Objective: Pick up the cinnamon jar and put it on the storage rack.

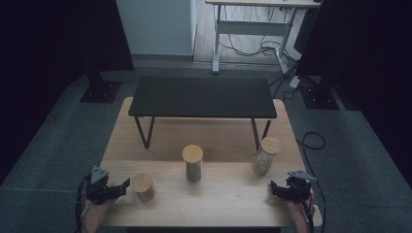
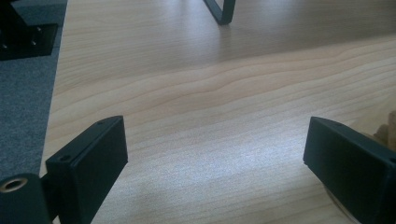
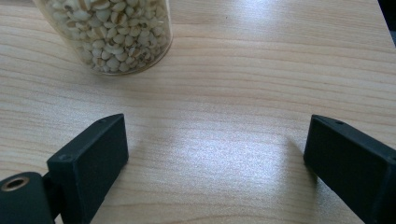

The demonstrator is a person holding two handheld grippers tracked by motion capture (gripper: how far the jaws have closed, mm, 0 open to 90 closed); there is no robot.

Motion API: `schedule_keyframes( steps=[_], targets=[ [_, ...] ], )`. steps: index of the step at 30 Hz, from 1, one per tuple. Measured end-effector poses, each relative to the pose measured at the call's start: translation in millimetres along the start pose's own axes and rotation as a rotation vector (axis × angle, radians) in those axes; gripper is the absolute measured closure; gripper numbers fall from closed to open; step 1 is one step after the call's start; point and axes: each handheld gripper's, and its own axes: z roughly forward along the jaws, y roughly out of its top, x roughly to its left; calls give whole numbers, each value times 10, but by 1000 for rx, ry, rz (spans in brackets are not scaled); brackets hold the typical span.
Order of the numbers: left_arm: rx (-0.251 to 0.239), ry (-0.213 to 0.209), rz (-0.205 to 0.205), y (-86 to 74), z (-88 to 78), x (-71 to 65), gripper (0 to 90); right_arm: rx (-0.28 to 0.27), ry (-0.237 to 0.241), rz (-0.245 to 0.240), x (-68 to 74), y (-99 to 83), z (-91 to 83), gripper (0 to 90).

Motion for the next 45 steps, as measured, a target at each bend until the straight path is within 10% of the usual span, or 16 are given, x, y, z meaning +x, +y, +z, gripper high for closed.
schedule_keyframes(
  steps=[45],
  targets=[
    [-93,-17,14,131,-283,-104,63,0,0,0,0,0,0,58]
  ],
)
